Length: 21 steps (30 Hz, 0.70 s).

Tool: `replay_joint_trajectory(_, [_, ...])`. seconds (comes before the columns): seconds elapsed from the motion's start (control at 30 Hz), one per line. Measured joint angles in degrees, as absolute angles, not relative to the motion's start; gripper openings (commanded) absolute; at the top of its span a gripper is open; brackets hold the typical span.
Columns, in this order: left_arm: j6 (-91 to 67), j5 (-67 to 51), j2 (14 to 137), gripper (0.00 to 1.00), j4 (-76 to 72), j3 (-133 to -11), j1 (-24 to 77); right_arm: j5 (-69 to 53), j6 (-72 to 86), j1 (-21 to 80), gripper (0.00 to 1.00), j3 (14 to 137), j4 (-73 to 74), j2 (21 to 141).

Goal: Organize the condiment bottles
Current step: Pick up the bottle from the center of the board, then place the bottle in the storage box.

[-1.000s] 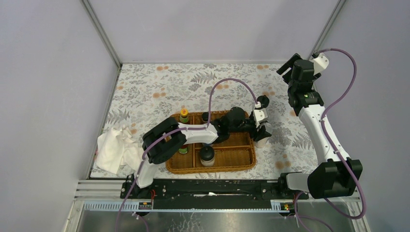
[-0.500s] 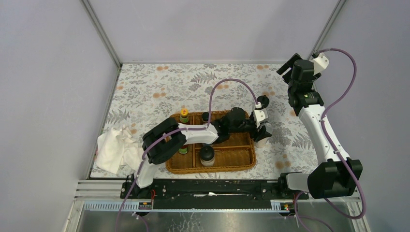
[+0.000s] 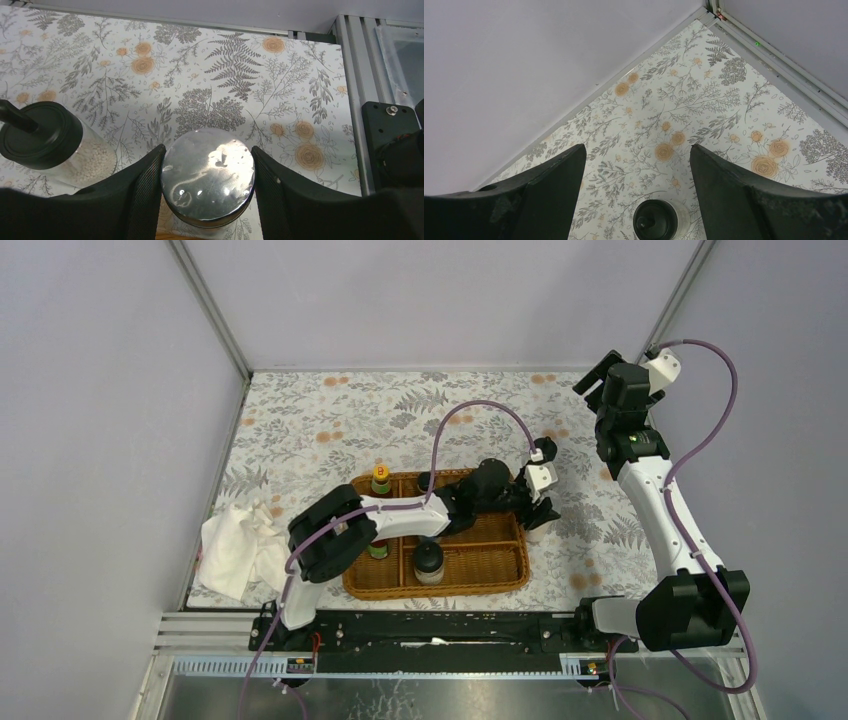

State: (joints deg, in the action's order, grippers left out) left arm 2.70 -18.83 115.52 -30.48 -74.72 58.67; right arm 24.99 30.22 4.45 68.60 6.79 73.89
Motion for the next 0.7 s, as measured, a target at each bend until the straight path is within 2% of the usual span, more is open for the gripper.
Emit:
replay_joint_trajectory(0.43, [2.72, -18.41, 115.13, 0.00, -29.32, -80.34, 58.67, 26.02, 29.54, 4.45, 0.82, 68.25, 5.23, 73.89])
replay_joint_trajectory(0.7, [3.57, -15.88, 107.24, 0.00, -28.93, -76.66, 58.67, 26.02, 29.32, 4.45, 0.82, 68.16, 5.21, 73.87])
